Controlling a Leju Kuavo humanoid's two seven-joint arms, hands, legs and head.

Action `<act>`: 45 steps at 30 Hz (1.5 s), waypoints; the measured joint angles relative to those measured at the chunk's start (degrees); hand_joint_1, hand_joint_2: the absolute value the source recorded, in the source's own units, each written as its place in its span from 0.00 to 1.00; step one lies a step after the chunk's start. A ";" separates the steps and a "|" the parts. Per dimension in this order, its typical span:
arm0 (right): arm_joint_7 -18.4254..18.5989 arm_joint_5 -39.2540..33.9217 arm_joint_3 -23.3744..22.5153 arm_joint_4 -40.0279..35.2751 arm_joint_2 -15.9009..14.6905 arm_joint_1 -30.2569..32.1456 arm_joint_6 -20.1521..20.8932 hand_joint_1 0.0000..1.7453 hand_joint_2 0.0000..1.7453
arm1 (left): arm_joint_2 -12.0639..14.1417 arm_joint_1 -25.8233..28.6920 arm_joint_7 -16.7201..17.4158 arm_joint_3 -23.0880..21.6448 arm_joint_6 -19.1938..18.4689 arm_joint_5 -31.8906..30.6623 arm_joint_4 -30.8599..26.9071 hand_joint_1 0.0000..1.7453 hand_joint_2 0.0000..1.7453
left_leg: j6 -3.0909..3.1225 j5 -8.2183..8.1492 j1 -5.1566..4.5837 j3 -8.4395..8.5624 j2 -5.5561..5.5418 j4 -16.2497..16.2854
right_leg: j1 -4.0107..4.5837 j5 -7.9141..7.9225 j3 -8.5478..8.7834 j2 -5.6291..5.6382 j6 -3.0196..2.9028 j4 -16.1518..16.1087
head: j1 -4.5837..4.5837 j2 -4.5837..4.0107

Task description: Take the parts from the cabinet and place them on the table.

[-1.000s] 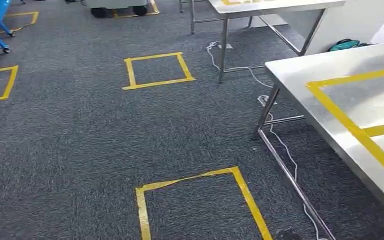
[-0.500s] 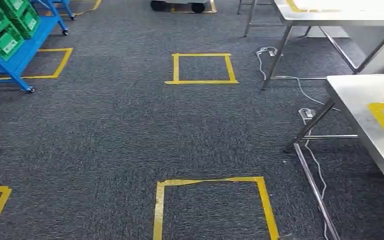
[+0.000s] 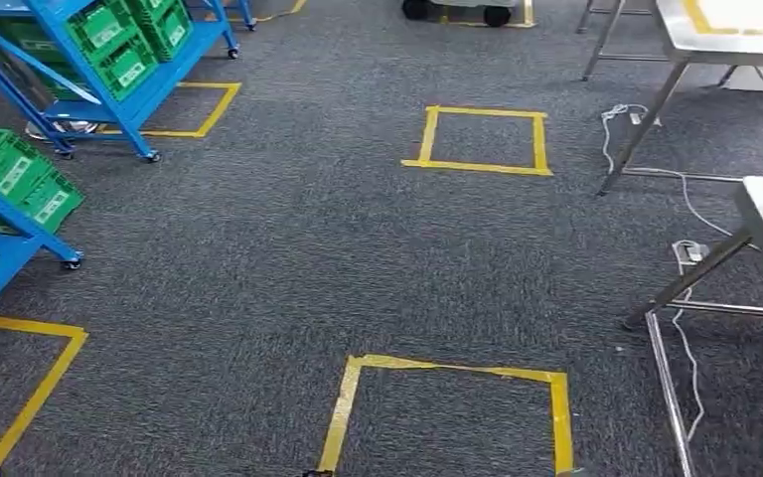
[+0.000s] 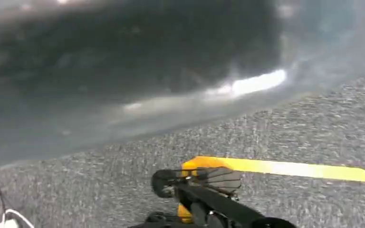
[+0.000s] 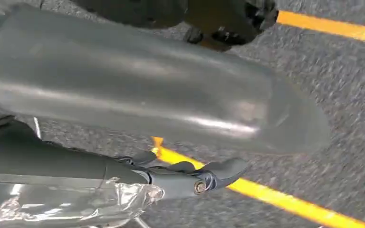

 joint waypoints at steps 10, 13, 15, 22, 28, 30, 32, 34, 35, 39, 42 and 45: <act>0.94 0.04 0.37 -2.27 -0.11 -0.41 -0.96 0.00 0.00 | -0.02 -0.25 0.15 0.00 0.63 0.76 0.02 0.00 0.00 | 3.35 1.17 -0.59 8.54 0.43 -12.59 | -0.17 -4.34 -1.79 2.54 2.57 9.51 | 0.67 -0.02; 1.09 0.00 0.42 -2.27 -0.22 0.09 -0.96 0.00 0.00 | -0.13 -0.25 0.17 0.00 0.72 0.81 0.02 0.00 0.00 | 3.49 -0.22 -0.59 10.03 -2.46 -12.59 | -0.12 -9.18 -10.74 3.40 2.73 19.14 | 0.96 -0.02; 1.09 -0.02 0.52 -2.32 -0.22 0.07 -0.96 0.00 0.00 | -0.18 0.06 0.24 0.00 0.72 0.81 0.02 0.00 0.00 | 3.31 -1.41 -0.52 11.85 -4.13 -12.59 | -0.15 -6.65 -11.41 3.53 2.59 15.25 | 0.96 -0.02; 1.20 -0.59 0.77 -2.56 -0.28 -0.30 -1.14 0.00 0.00 | -0.07 0.11 0.33 0.00 0.74 0.79 0.02 0.00 0.00 | 1.58 -4.42 -0.32 14.63 -7.59 -12.47 | -0.16 4.72 -8.64 5.49 1.11 3.44 | 1.22 -0.02; 1.14 -0.94 1.03 -2.58 -0.44 0.01 -1.38 0.00 0.00 | 0.00 -0.20 0.31 0.00 0.85 0.81 0.02 0.00 0.00 | 0.38 -10.49 -0.60 2.39 -0.39 5.16 | 0.01 1.93 -4.21 1.61 -0.19 1.78 | 1.07 -0.02; 1.14 -0.94 1.09 -2.60 -0.46 -0.03 -1.38 0.00 0.00 | -0.02 0.03 0.31 0.00 0.85 0.79 0.02 0.00 0.00 | 0.57 -8.57 -0.60 1.49 -0.30 2.65 | 0.06 0.48 -2.01 0.34 -0.11 1.51 | 1.05 -0.02; 1.14 -0.94 1.16 -2.60 -0.46 -0.05 -1.38 0.00 0.00 | -0.02 0.12 0.31 0.00 0.85 0.81 0.02 0.00 0.00 | 1.22 -1.88 -0.74 3.02 1.19 -5.11 | 0.15 -1.26 0.33 -1.10 0.23 1.31 | 1.05 -0.02; 1.14 -1.05 1.22 -2.53 -0.52 -0.13 -1.40 0.00 0.00 | -0.05 0.10 0.33 0.02 0.92 0.81 0.06 0.00 0.00 | 2.06 4.07 -1.56 2.80 6.30 -10.91 | 0.67 -2.65 1.84 -2.17 0.58 1.72 | 0.90 -0.04; 1.22 -1.07 1.24 -2.56 -0.52 -0.17 -1.40 0.00 0.00 | -0.05 0.04 0.31 0.00 1.00 0.81 0.11 0.00 0.00 | 2.19 4.04 -1.65 2.99 5.68 -10.80 | 0.89 -2.90 1.37 -2.80 0.92 0.92 | 1.07 -0.04; 1.16 -1.20 1.55 -2.97 -0.55 -0.33 -1.53 0.00 0.00 | -0.04 0.07 0.33 0.00 1.60 0.74 0.11 0.00 0.00 | 3.02 3.64 -0.92 4.66 2.16 -11.65 | 0.64 -5.08 3.35 -0.73 2.17 1.01 | 1.31 -0.02; 1.40 -1.60 1.75 -2.97 -0.57 -0.14 -1.70 0.00 0.00 | -0.13 -0.40 0.88 0.00 2.03 0.63 0.13 0.00 0.00 | 3.88 2.64 -0.86 5.61 -0.49 -11.67 | 0.42 -10.53 -4.78 3.29 2.54 15.20 | 1.51 -0.02; 1.62 -1.79 2.03 -3.02 -0.61 0.21 -1.88 0.00 0.00 | -0.15 -0.02 1.03 0.00 2.56 0.63 0.13 0.00 0.00 | 3.73 1.65 -0.83 7.06 -3.45 -11.66 | 0.39 -7.17 -9.63 3.42 2.51 17.52 | 1.49 -0.02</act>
